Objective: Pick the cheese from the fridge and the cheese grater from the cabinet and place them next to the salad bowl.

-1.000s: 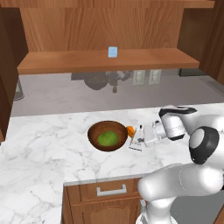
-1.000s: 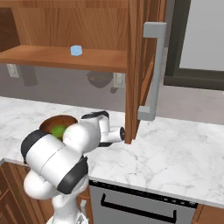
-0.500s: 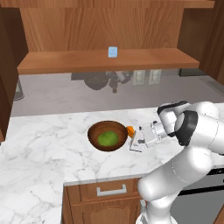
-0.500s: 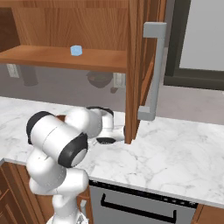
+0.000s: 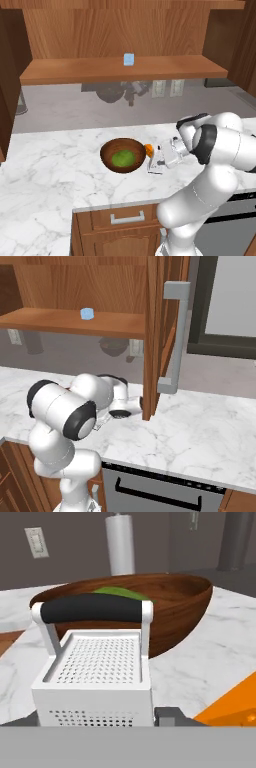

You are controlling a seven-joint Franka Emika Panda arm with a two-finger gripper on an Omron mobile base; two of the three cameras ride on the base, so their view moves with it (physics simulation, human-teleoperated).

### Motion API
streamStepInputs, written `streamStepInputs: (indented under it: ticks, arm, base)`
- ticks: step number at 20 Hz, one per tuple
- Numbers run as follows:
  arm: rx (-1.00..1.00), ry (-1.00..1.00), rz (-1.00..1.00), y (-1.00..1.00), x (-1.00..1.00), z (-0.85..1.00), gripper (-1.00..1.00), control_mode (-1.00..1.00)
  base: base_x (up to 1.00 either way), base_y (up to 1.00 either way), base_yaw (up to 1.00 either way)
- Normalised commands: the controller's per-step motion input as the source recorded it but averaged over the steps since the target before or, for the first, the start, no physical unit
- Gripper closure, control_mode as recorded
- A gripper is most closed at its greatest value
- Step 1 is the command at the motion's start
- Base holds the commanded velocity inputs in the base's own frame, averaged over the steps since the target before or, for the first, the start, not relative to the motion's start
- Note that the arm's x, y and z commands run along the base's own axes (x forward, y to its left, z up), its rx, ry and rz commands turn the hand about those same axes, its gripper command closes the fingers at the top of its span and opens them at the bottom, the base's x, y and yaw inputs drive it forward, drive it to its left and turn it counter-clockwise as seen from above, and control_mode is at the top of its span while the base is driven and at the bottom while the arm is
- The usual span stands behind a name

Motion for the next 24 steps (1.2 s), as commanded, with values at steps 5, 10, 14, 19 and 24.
streamStepInputs:
  ticks: [5,10,14,19,24]
  arm:
    - [-0.11,-0.02,-0.03,0.2,-0.01,-0.18,1.0,-1.0]
    - [-0.02,-0.01,-0.07,0.18,0.03,-0.17,1.0,-1.0]
    - [0.0,0.0,-0.08,0.12,0.08,-0.18,1.0,-1.0]
    - [0.0,0.0,-0.06,0.0,0.02,-0.21,1.0,-1.0]
    - [0.0,0.0,-0.03,-0.02,-0.03,-0.23,-1.0,-1.0]
  base:
    - [0.0,0.0,0.0]
    - [0.0,0.0,0.0]
    - [0.0,0.0,0.0]
    - [0.0,0.0,0.0]
    - [0.0,0.0,0.0]
